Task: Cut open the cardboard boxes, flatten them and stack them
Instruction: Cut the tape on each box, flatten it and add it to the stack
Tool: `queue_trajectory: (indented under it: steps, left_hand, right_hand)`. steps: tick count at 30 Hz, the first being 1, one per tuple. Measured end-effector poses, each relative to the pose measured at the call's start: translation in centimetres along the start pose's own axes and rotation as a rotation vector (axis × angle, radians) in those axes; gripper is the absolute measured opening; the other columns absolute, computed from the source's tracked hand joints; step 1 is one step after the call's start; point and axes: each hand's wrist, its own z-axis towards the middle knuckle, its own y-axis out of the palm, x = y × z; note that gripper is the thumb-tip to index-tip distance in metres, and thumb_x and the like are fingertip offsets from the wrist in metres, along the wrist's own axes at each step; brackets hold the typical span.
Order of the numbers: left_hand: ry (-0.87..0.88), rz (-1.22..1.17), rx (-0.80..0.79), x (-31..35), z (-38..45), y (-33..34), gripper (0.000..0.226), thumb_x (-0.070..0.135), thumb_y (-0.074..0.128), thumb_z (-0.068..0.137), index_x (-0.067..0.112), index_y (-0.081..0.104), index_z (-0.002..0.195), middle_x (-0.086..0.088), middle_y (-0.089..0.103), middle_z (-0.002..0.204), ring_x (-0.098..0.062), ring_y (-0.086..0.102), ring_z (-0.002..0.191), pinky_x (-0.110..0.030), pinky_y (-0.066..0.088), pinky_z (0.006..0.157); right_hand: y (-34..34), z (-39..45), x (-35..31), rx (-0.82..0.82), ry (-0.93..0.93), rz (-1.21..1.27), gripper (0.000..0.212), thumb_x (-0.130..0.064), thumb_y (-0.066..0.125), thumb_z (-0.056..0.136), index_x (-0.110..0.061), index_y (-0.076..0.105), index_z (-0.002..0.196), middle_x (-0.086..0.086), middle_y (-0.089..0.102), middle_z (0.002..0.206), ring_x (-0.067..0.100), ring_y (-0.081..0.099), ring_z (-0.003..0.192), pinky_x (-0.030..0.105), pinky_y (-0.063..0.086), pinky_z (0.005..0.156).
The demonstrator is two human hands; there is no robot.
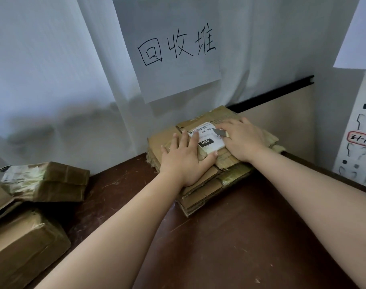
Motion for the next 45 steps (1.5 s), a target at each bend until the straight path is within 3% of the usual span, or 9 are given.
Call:
queue_trajectory:
  steps: [6,9,12,20,26,33,37,40,45]
  left_hand:
    - [0.010,-0.008,0.079,0.4,-0.4,-1.1,0.090,0.078,0.027,0.081,0.014,0.030,0.145,-0.007,0.016,0.160,-0.031,0.009,0.147,-0.060,0.015,0.113]
    - [0.022,0.138,0.131,0.8,-0.4,-2.5,0.079,0.074,0.030,0.084,0.014,0.050,0.131,-0.015,0.040,0.137,-0.035,0.036,0.127,-0.048,0.035,0.102]
    - [0.017,0.118,0.043,1.0,-0.2,-4.3,0.066,0.068,0.035,0.089,0.013,0.056,0.119,-0.018,0.044,0.127,-0.036,0.041,0.119,-0.043,0.039,0.097]
    - [0.011,-0.043,0.116,1.1,-2.5,-7.4,0.055,0.058,0.034,0.094,0.015,0.055,0.121,-0.015,0.051,0.125,-0.037,0.046,0.118,-0.047,0.042,0.097]
    - [0.047,-0.022,0.217,1.5,-6.0,-10.6,0.052,0.051,0.029,0.100,0.019,0.050,0.135,-0.013,0.049,0.135,-0.036,0.040,0.128,-0.045,0.036,0.102]
    - [0.049,0.167,0.245,-1.7,-11.9,-13.5,0.053,0.050,0.030,0.099,0.019,0.045,0.140,-0.011,0.048,0.138,-0.036,0.041,0.127,-0.045,0.032,0.105]
    - [0.009,0.237,0.226,-5.9,-17.3,-13.8,0.054,0.052,0.034,0.097,0.019,0.047,0.137,-0.011,0.050,0.136,-0.036,0.042,0.127,-0.046,0.032,0.104]
    - [-0.037,0.269,0.248,-9.7,-21.5,-14.3,0.053,0.053,0.037,0.096,0.019,0.048,0.136,-0.009,0.052,0.135,-0.034,0.041,0.128,-0.047,0.031,0.107]
    - [-0.134,0.298,0.279,-16.2,-27.7,-16.3,0.054,0.051,0.039,0.096,0.022,0.043,0.141,-0.007,0.047,0.140,-0.031,0.034,0.134,-0.049,0.024,0.113]
  right_hand:
    - [-1.2,-0.7,-0.5,0.016,0.019,-0.004,0.039,-0.028,0.042,0.096,-0.029,0.049,0.135,-0.007,0.046,0.144,0.026,0.032,0.129,0.038,0.031,0.100]
    - [-2.5,-0.6,-0.8,-0.069,0.019,-0.004,0.035,-0.028,0.038,0.098,-0.029,0.052,0.130,-0.002,0.050,0.141,0.027,0.034,0.128,0.039,0.030,0.100]
    - [-3.9,-0.9,-1.5,-0.094,0.004,0.017,0.037,-0.025,0.036,0.098,-0.029,0.054,0.130,0.003,0.054,0.137,0.029,0.036,0.130,0.038,0.028,0.103]
    - [-8.0,-3.3,-3.0,-0.036,-0.035,-0.077,0.025,-0.028,0.039,0.096,-0.024,0.058,0.112,0.003,0.057,0.125,0.029,0.040,0.125,0.041,0.032,0.100]
    - [-11.4,-4.9,-4.9,-0.013,-0.093,-0.098,0.035,-0.026,0.039,0.098,-0.025,0.049,0.132,0.002,0.039,0.149,0.027,0.027,0.140,0.042,0.026,0.108]
    - [-13.6,-7.9,-9.3,0.053,-0.155,-0.115,0.030,-0.025,0.038,0.098,-0.016,0.055,0.121,0.006,0.055,0.130,0.030,0.041,0.126,0.044,0.039,0.099]
    - [-13.4,-10.1,-13.5,0.055,-0.193,-0.059,0.019,-0.029,0.036,0.101,-0.015,0.050,0.099,0.009,0.060,0.115,0.031,0.048,0.112,0.037,0.037,0.073]
    - [-12.7,-11.4,-17.6,0.027,-0.232,0.054,0.032,-0.037,0.035,0.102,-0.013,0.052,0.113,0.010,0.060,0.113,0.033,0.054,0.105,0.038,0.042,0.073]
    - [-11.1,-12.8,-25.2,0.021,-0.308,0.090,0.037,-0.043,0.037,0.100,-0.012,0.053,0.112,0.011,0.064,0.098,0.033,0.059,0.090,0.037,0.044,0.069]
